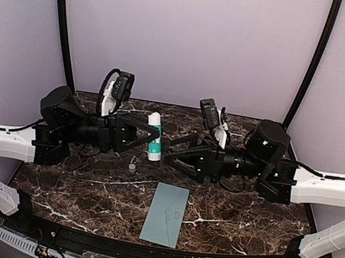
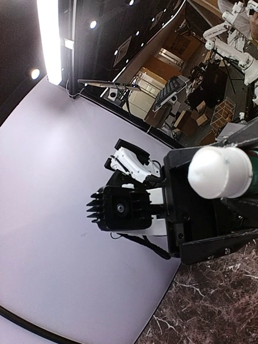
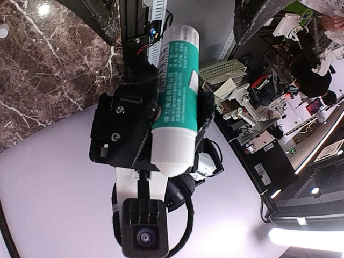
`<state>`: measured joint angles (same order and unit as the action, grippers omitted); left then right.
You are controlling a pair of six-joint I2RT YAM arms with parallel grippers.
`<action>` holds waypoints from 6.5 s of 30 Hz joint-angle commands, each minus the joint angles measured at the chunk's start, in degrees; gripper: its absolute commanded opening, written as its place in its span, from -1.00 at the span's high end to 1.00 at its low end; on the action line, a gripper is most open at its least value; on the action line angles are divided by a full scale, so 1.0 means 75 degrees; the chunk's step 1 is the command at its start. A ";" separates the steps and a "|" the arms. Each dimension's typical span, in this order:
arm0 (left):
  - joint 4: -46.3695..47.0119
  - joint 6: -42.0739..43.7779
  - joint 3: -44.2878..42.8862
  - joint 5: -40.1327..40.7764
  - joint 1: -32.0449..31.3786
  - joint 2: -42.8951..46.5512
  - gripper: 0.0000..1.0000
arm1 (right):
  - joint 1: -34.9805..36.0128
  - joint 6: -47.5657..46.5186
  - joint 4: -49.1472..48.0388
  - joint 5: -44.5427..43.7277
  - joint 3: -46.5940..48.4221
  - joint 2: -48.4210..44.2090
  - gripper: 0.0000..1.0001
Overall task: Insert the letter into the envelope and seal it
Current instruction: Screw the solid glue.
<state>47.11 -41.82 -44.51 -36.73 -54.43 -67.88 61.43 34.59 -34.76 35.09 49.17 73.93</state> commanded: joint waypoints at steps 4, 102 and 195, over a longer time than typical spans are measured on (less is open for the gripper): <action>0.0354 0.0125 -0.0192 -0.0286 0.0011 -0.0007 1.00 | 0.0284 0.0042 -0.0733 0.0563 0.0450 0.0350 -0.10; -0.0949 0.0832 -0.0516 -0.0116 -0.0043 0.0404 1.00 | 0.0167 -0.0258 -0.0644 0.0089 0.0399 0.0350 -0.41; -0.1375 0.0765 -0.0184 0.1190 -0.0195 0.0639 1.00 | -0.0129 -0.0558 0.0591 -0.0006 0.0379 -0.0125 -0.31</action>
<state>25.39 -34.37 -47.53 -16.58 -56.03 -63.81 60.14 27.81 -20.69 21.39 51.68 70.85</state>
